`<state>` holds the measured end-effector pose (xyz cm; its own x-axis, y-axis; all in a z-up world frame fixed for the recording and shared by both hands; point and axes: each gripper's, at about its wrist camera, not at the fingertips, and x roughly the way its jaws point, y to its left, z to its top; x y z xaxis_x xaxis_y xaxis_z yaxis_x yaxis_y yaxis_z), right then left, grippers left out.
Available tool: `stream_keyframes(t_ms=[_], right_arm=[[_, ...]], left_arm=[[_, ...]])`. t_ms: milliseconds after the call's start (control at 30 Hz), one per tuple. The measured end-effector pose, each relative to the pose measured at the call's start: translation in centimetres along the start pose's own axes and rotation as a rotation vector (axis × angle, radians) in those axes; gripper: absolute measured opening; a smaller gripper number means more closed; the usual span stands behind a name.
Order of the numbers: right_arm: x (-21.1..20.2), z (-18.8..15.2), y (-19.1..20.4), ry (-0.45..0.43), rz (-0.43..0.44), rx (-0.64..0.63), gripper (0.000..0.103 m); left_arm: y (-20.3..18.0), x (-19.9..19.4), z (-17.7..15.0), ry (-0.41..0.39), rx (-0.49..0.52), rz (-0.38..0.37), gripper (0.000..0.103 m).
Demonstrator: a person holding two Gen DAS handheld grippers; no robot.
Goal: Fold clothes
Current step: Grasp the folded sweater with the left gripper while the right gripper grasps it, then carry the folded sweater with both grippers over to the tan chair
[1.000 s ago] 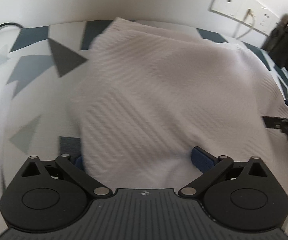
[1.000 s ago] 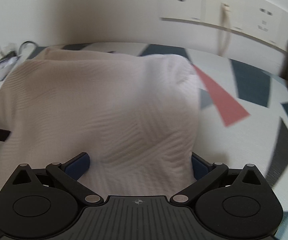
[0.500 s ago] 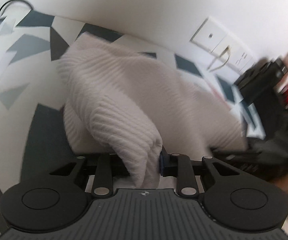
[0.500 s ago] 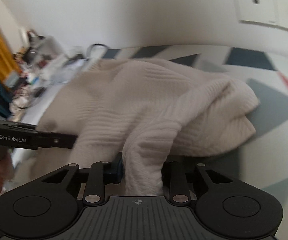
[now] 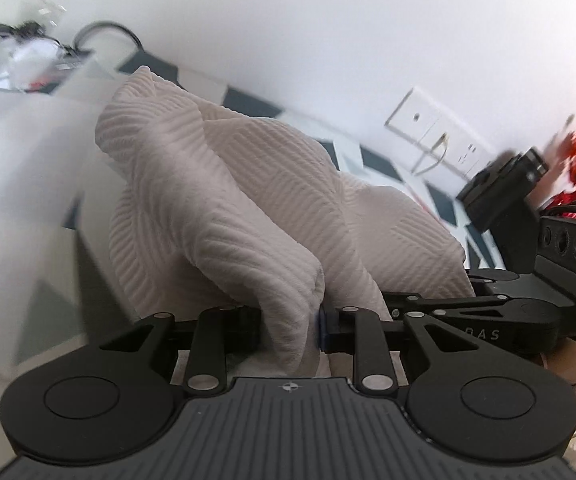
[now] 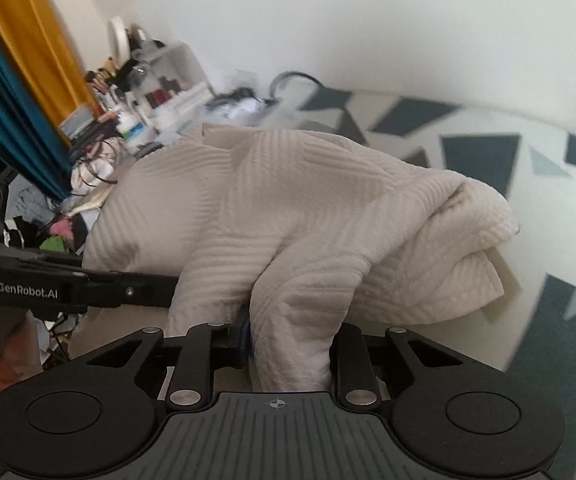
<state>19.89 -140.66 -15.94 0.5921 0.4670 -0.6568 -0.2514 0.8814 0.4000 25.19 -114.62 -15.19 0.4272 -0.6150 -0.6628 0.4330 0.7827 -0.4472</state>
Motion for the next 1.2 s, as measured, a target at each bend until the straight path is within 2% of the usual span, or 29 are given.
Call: stream_keyframes(t_ms=[233,433,567,833,1033,1200], right_arm=[[-1.1,1.0,12.1,-0.063,-0.014,-0.161,0.020],[0.9,1.7,23.8,-0.083,0.046,-0.319,0.020],[3.6,1.8,31.6,-0.063,0.148,-0.415,0.020],[10.4,1.1,47.4,0.039,0.405,-0.621,0.020],[16.6,-0.4,59.0,0.135,0.559,-0.764,0.020],[23.4,-0.7,68.1,0.200,0.659,-0.831,0.020]], left_arm=[[4.4,-10.7,-2.3,-0.178,-0.015,0.001,0.026],[10.1,-21.4,-5.8,-0.326,-0.050,0.092,0.026],[14.2,-28.3,-9.0,-0.405,-0.114,0.189,0.026],[21.1,-40.7,-16.3,-0.551,-0.307,0.443,0.026],[26.2,-46.7,-20.4,-0.611,-0.444,0.601,0.026],[33.0,-51.7,-22.0,-0.637,-0.535,0.694,0.026]])
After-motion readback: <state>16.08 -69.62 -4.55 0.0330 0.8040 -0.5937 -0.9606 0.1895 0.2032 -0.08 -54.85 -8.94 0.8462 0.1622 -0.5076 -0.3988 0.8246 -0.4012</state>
